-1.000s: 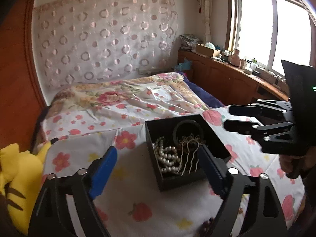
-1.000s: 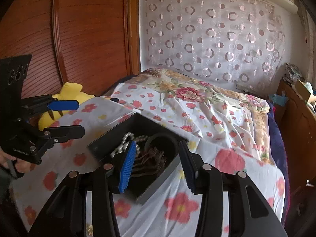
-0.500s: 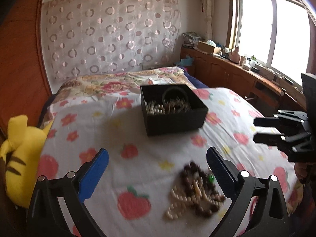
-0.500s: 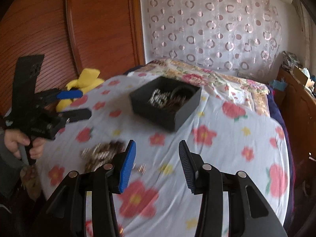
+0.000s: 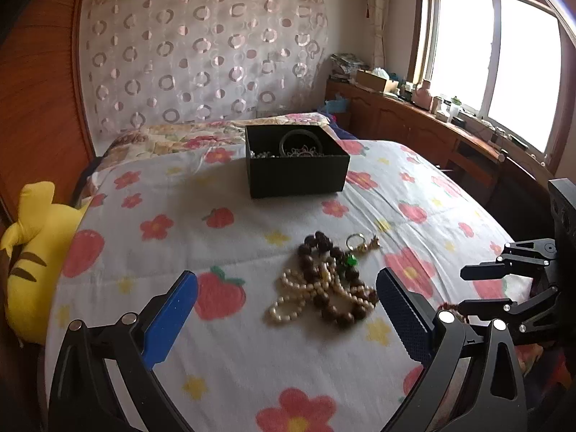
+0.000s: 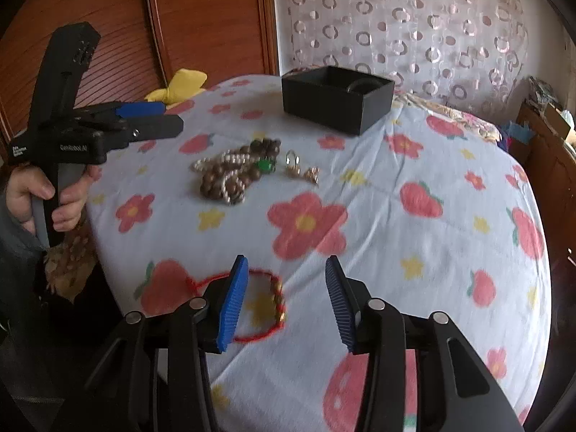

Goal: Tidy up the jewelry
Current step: 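Grasp the red cord bracelet with right tool while left tool returns to the beads, then grasp a pearl strand from the pile with the left tool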

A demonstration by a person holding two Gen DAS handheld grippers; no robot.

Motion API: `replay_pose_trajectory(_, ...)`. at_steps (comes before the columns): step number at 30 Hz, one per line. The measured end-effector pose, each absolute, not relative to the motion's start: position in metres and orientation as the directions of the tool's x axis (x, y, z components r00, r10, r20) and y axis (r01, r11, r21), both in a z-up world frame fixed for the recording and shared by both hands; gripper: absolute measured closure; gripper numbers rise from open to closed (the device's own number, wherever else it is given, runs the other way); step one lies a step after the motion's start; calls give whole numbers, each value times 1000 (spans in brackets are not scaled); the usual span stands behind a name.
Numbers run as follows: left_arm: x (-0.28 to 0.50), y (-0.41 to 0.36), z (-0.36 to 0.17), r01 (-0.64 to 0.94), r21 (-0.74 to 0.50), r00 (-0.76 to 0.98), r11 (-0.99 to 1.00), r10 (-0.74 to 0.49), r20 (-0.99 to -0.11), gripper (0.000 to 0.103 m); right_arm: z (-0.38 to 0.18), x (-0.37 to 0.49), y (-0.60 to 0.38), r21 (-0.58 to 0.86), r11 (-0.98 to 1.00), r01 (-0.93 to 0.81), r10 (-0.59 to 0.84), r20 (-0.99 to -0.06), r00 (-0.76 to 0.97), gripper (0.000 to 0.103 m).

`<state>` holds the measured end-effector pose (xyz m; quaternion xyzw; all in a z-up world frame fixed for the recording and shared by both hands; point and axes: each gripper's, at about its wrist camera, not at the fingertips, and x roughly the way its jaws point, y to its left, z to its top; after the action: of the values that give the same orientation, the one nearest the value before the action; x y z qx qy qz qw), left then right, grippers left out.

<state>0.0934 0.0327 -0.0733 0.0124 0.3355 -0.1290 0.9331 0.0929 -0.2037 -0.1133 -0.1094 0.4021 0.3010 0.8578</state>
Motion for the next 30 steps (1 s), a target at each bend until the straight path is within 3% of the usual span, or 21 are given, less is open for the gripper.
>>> replay_pose_trajectory(5,85,36,-84,242,-77,726,967,-233,-647,7,-119,85,-203,33,789,-613,409,-773,484,70)
replay_pose_trajectory(10,86,38,-95,234,-84,711,969,-229,-665,7,-127,80,-196,-12,764,-645,385,-793,472,94)
replay_pose_trajectory(20,100,34,-106,259,-81,678,963,-240,-695,8,-119,98,-222,-42,829,-558,344,-747,568,95)
replay_pose_trajectory(23,108,34,-111,277,-94,648,956,-258,-717,34,-121,107,-230,-36,846,-532,331,-746,577,95)
replay_pose_trajectory(25,114,35,-115,277,-99,631,956,-259,-732,57,-123,112,-233,-33,853,-520,324,-748,579,95)
replay_pose_trajectory(27,119,36,-118,271,-88,623,959,-244,-743,64,-125,116,-234,-31,856,-515,322,-748,580,95)
replay_pose_trajectory(30,122,35,-119,277,-86,617,957,-246,-747,66,-129,119,-234,-28,860,-509,321,-747,583,95)
